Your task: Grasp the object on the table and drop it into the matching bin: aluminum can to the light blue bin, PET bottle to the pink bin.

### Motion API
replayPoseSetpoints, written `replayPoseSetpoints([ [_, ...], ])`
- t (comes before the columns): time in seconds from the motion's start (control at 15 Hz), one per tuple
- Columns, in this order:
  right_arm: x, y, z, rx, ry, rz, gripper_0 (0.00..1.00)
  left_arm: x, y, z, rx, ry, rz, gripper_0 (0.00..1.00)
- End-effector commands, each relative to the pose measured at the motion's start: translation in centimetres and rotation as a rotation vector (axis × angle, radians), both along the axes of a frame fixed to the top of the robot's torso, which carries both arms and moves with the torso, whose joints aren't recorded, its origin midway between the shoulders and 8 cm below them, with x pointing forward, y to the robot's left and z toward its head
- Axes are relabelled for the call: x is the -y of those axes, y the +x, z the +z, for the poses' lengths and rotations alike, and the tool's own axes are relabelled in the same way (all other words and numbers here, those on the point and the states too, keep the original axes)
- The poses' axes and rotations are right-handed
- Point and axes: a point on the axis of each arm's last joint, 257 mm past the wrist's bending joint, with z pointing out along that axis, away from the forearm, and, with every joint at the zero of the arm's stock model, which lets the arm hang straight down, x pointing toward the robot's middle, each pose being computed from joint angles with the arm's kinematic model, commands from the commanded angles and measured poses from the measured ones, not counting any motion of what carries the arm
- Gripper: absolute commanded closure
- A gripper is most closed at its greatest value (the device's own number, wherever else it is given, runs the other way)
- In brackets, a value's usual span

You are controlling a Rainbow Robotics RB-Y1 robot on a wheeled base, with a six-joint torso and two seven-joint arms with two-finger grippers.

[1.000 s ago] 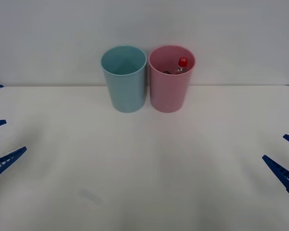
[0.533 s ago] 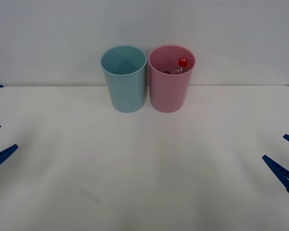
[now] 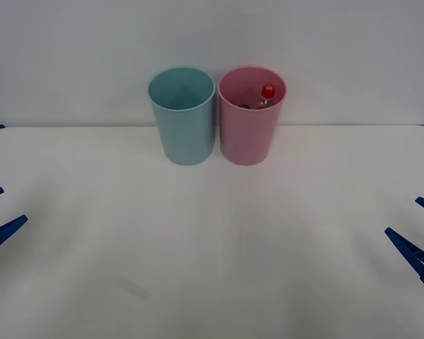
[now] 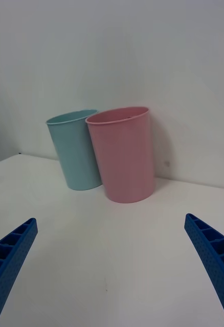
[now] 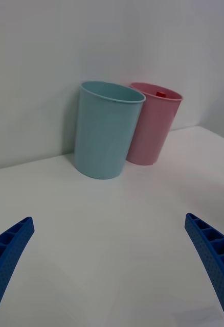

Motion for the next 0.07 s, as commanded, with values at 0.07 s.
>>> replayPoseSetpoints([
  [0.07, 0.00, 0.00, 0.00, 0.000, 0.000, 0.000, 0.00, -0.01, 0.01, -0.03, -0.001, 0.001, 0.001, 0.00],
])
